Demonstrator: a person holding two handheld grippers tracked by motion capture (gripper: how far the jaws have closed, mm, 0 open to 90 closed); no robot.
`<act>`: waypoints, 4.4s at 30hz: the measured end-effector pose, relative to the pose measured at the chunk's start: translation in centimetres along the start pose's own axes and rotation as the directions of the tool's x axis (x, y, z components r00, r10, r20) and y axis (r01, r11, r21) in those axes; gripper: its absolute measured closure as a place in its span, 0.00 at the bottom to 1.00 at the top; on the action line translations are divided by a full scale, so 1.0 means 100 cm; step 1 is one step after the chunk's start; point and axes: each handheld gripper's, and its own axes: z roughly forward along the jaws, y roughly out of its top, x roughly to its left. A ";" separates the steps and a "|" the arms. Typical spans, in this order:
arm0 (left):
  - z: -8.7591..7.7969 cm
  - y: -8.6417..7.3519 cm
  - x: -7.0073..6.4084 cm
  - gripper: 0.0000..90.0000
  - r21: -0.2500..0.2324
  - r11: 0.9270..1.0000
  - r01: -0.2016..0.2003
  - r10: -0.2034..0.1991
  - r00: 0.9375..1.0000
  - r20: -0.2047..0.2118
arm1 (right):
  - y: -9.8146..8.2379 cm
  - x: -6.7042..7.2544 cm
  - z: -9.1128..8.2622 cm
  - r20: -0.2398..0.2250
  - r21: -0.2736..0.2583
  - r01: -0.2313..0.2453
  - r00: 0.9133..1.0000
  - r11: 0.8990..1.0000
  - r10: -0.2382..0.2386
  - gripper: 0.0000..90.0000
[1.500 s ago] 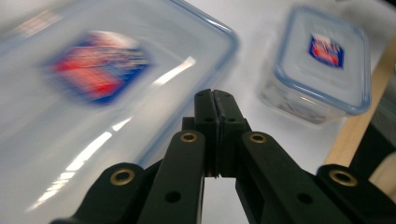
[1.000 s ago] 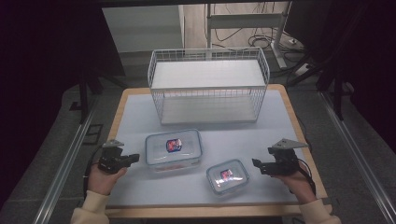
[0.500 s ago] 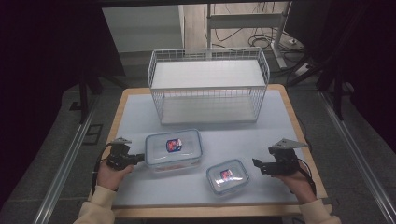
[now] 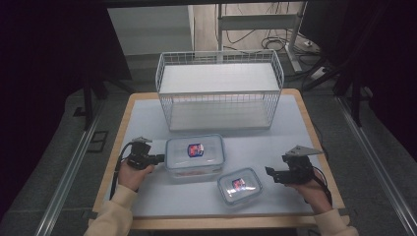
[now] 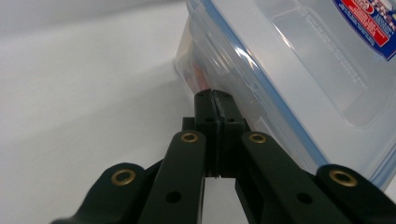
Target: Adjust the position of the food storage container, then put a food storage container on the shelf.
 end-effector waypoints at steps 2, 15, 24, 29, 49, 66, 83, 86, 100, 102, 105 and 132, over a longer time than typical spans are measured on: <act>0.003 0.003 -0.002 1.00 -0.001 1.000 -0.002 0.002 1.000 -0.003 | 0.000 0.000 0.000 -0.001 0.001 -0.002 1.000 1.000 0.002 0.20; 0.021 0.015 -0.017 1.00 -0.006 1.000 0.011 -0.011 0.999 0.030 | 0.000 -0.001 -0.001 -0.004 -0.004 -0.005 1.000 1.000 0.005 0.20; 0.022 0.014 -0.014 1.00 -0.018 1.000 0.008 -0.007 0.998 0.063 | 0.007 -0.003 0.005 -0.025 -0.023 -0.041 0.999 0.999 0.040 0.20; 0.008 0.015 -0.010 0.99 -0.054 0.999 0.006 -0.001 0.996 0.084 | 0.013 -0.001 0.007 -0.039 -0.033 -0.038 0.999 0.999 0.036 0.20; -0.032 0.002 -0.018 0.28 -0.113 0.993 0.040 -0.031 0.996 0.083 | 0.019 0.004 0.003 -0.095 -0.059 -0.065 0.994 0.996 0.059 0.18; -0.026 0.010 -0.017 0.17 -0.099 0.990 0.096 -0.078 0.981 0.176 | 0.037 0.020 0.008 -0.237 -0.048 -0.090 0.968 0.995 0.076 0.17; 0.024 0.024 -0.014 0.19 0.006 0.987 0.162 -0.157 0.950 0.270 | 0.079 0.017 0.077 -0.368 0.107 -0.154 0.912 0.982 0.183 0.13; 0.026 0.025 -0.012 0.19 0.011 0.987 0.161 -0.157 0.947 0.279 | 0.077 0.016 0.089 -0.404 0.141 -0.181 0.887 0.973 0.223 0.13; 0.032 0.026 -0.012 0.25 0.035 0.987 0.160 -0.162 0.928 0.336 | 0.077 0.015 0.115 -0.489 0.235 -0.243 0.807 0.941 0.330 0.24; 0.031 0.026 -0.012 0.26 0.035 0.986 0.160 -0.163 0.928 0.335 | 0.077 0.015 0.115 -0.489 0.237 -0.250 0.804 0.939 0.338 0.26; 0.030 0.026 -0.011 0.29 0.031 0.984 0.173 -0.173 0.925 0.338 | 0.077 0.011 0.113 -0.490 0.247 -0.288 0.786 0.925 0.376 0.34; 0.013 0.019 -0.008 0.49 -0.027 0.984 0.176 -0.154 0.919 0.364 | 0.077 0.012 0.096 -0.489 0.223 -0.329 0.777 0.918 0.397 0.53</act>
